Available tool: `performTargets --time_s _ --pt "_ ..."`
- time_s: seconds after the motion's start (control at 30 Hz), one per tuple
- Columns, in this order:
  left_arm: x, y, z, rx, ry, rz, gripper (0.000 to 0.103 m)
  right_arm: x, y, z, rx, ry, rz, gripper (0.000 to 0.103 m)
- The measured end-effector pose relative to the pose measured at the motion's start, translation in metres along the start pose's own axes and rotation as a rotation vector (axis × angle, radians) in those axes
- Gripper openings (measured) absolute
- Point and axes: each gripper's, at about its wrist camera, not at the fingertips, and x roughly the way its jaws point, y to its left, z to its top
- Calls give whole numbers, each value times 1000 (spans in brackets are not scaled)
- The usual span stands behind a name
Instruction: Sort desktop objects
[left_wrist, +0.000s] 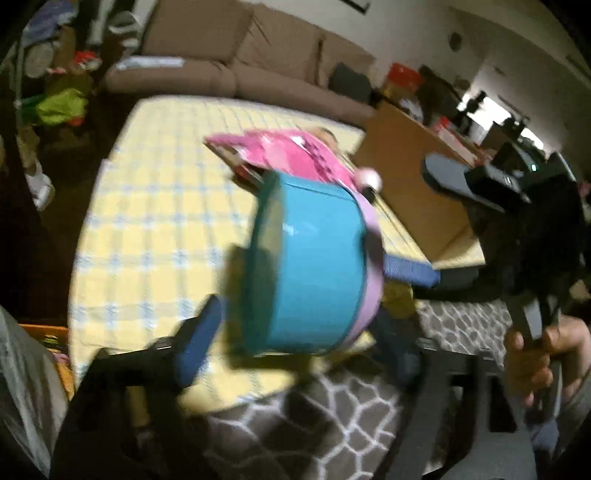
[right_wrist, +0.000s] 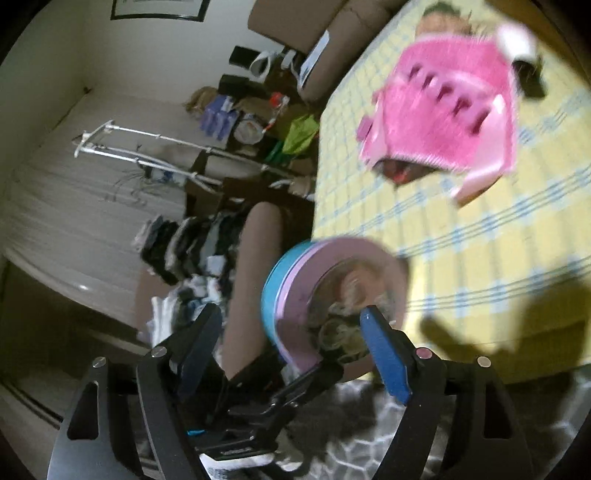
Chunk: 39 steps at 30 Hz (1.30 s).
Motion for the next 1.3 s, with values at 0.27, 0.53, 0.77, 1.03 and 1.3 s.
performTargets --time_s 0.27,0.53,0.77,1.03,1.3 --pt "18 -22 20 158 -37 8 99 20 8 3 4 77 63 87" --pt "41 -8 19 159 46 -35 48 -28 8 32 -147 38 -104 87" --pt "41 -3 25 269 138 -148 48 2 81 56 -751 300 -404 87" --pt "45 7 38 472 253 -329 48 52 89 27 -1143 718 -515 87" --pt "42 25 32 517 261 -431 48 94 68 26 -1122 793 -451 88"
